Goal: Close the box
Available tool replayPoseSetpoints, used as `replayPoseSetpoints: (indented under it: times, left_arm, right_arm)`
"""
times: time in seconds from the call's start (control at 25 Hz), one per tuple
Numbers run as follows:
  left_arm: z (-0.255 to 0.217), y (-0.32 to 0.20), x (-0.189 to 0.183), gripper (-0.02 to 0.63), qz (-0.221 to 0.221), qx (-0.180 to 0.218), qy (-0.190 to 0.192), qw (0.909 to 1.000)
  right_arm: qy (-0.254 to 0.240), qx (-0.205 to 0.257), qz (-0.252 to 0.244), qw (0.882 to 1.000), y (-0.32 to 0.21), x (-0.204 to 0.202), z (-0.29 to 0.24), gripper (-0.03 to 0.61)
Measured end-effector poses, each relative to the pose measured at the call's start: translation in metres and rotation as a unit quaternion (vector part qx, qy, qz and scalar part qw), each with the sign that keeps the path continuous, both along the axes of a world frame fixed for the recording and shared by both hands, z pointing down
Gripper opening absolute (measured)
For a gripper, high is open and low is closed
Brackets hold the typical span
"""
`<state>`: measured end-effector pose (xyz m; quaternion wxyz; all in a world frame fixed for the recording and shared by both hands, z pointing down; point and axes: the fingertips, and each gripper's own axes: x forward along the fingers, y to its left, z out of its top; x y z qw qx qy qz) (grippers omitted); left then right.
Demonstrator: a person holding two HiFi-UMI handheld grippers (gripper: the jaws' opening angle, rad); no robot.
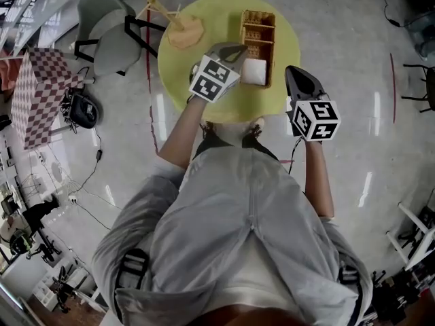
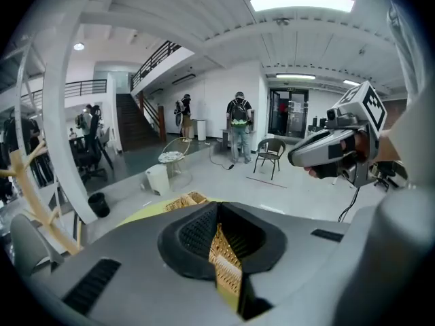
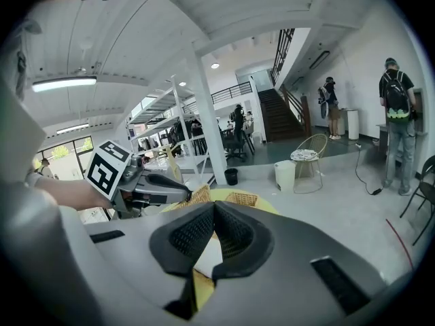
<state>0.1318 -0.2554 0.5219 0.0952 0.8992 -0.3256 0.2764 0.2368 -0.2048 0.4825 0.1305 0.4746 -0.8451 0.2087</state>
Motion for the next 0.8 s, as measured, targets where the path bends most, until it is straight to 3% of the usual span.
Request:
replayPoseSetpoints:
  times: [0.44,0.8]
  left_arm:
    - [0.065,0.012,0.094,0.044,0.053,-0.060,-0.042,0.9959]
    - [0.119,0.010,0.107,0.046,0.042,-0.109,-0.087,0.9893]
  right_arm:
    - [-0.001,-0.020,-0.022,1.000,-0.001,0.051,0.018,0.023]
    - [0.010,-0.032,-0.042,0.999,-0.002,0.061,0.037,0.023]
